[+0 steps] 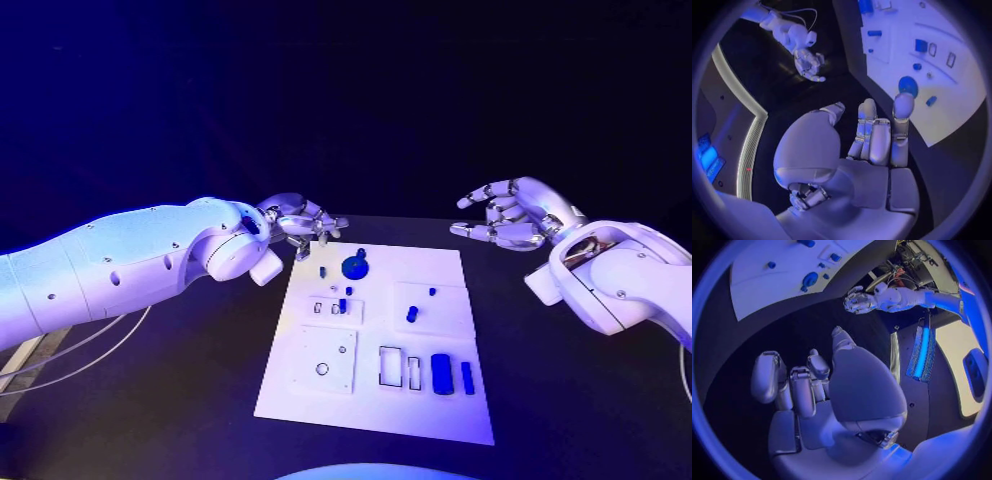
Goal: Assemble the parts on the task board
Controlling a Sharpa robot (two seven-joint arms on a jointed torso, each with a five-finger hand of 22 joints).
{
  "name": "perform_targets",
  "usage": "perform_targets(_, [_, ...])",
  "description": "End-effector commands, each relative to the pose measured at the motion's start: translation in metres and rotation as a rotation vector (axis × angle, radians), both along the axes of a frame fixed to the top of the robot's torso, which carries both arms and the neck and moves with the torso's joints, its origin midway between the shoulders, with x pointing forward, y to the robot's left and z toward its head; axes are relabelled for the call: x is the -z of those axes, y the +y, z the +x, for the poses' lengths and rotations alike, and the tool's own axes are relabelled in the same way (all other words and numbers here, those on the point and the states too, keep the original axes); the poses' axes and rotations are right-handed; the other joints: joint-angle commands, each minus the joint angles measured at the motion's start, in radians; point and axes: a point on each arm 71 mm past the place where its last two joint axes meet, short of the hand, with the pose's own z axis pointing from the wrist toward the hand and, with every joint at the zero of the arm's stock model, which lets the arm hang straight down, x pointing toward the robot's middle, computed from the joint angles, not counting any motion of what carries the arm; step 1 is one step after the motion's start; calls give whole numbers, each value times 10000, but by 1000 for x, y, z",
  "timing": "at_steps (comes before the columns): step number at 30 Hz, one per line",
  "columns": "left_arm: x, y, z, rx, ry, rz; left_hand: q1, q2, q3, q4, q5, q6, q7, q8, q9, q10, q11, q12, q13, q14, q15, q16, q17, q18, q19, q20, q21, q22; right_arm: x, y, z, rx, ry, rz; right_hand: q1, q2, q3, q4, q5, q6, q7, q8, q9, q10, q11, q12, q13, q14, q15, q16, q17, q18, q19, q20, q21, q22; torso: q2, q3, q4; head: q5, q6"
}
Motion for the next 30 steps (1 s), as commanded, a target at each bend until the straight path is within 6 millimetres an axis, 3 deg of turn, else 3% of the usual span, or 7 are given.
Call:
perform_targets(1, [13, -5, -7, 1385, 1236, 3173, -255, -85, -50, -18, -32, 174, -148, 144, 108, 941, -113, 1239, 1502, 491, -99, 468, 972, -265, 486, -75, 1017, 1440, -2, -10, 3, 171, -12, 733, -98, -48, -76, -13, -48, 27, -32, 60, -13, -68, -61, 10, -45, 733, -71, -95, 1260, 99, -128, -9, -134, -76, -65, 31, -7, 128, -90])
perform_targets(3, [16, -9, -8, 1582, 1497, 3810, -222, -41, -13, -23, 0, 238, -197, 160, 135, 1161, -160, 1522, 1877, 573, -144, 532, 1106, -311, 590, -115, 1240, 1755, -4, -16, 6, 344, -125, 1239, 40, -11, -61, -33, -53, 110, -67, 198, -7, -481, -88, -283, -455, 576, -99, -320, 778, 234, -515, -28, -753, -553, -81, 47, 8, 124, -129])
perform_targets(5, [18, -14, -8, 1728, 1654, 4319, -36, 24, 171, -23, 26, 227, -228, 115, 132, 1258, -197, 1651, 2056, 628, -182, 570, 1195, -342, 651, -139, 1389, 1966, -5, -21, 8, 529, -171, 1805, 455, 126, 123, -45, -47, -39, -33, 370, -47, -3113, -44, -2400, -3172, -822, -60, -2184, -2442, 916, -2832, -4, -4356, -3267, -89, 54, 23, 87, -154])
perform_targets(8, [18, -20, -7, 1840, 1773, 4781, -217, -65, 157, -7, -19, 266, -222, 86, 137, 1442, -195, 1860, 2353, 720, -186, 650, 1373, -381, 728, -152, 1558, 2210, -6, -26, 12, 706, -213, 2357, 771, 205, 403, 1, -64, -107, 32, 711, -59, -3525, 2, -3497, -4267, -2904, -19, -5211, -6285, 1043, -3782, 114, -6224, -4525, -91, 46, 23, 86, -176])
perform_targets(12, [19, -28, -5, 2001, 1952, 5339, -575, -212, -58, -6, -54, 298, -232, 49, 158, 1807, -204, 2267, 2950, 831, -195, 757, 1605, -403, 754, -163, 1711, 2395, -8, -33, 17, 849, -355, 3016, 1138, 86, 1480, -28, 4, 111, -4, 667, -264, -3276, 48, -6496, -6848, -3554, 101, -7840, -7408, 1038, -4245, 170, -7778, -5680, -90, 50, 31, 100, -212])
perform_targets(19, [24, -41, -3, 2391, 2239, 6018, -888, -224, -345, -2, -80, 325, -253, 33, 199, 2196, -221, 2760, 3677, 902, -209, 831, 1773, -417, 761, -178, 1817, 2531, -5, -44, 30, 1223, -269, 3799, 613, -827, 3699, -152, -74, 677, 349, -257, -842, -2036, 574, -9737, -10165, -4901, 910, -12324, -9418, 1019, -5270, 1017, -10460, -7963, -80, 46, 27, 97, -228])
perform_targets(30, [30, -54, 1, 2881, 2590, 6633, -987, -126, -411, 0, -54, 337, -259, 21, 213, 2127, -225, 2748, 3639, 896, -212, 827, 1760, -425, 767, -185, 1861, 2591, -1, -51, 41, 1640, -219, 4032, 141, -937, 4049, -609, -96, 671, 570, -907, -1090, -2078, 833, -11176, -10417, -5021, 1243, -13648, -10531, 1042, -5646, 1417, -11860, -9695, -70, 55, 13, 74, -343])
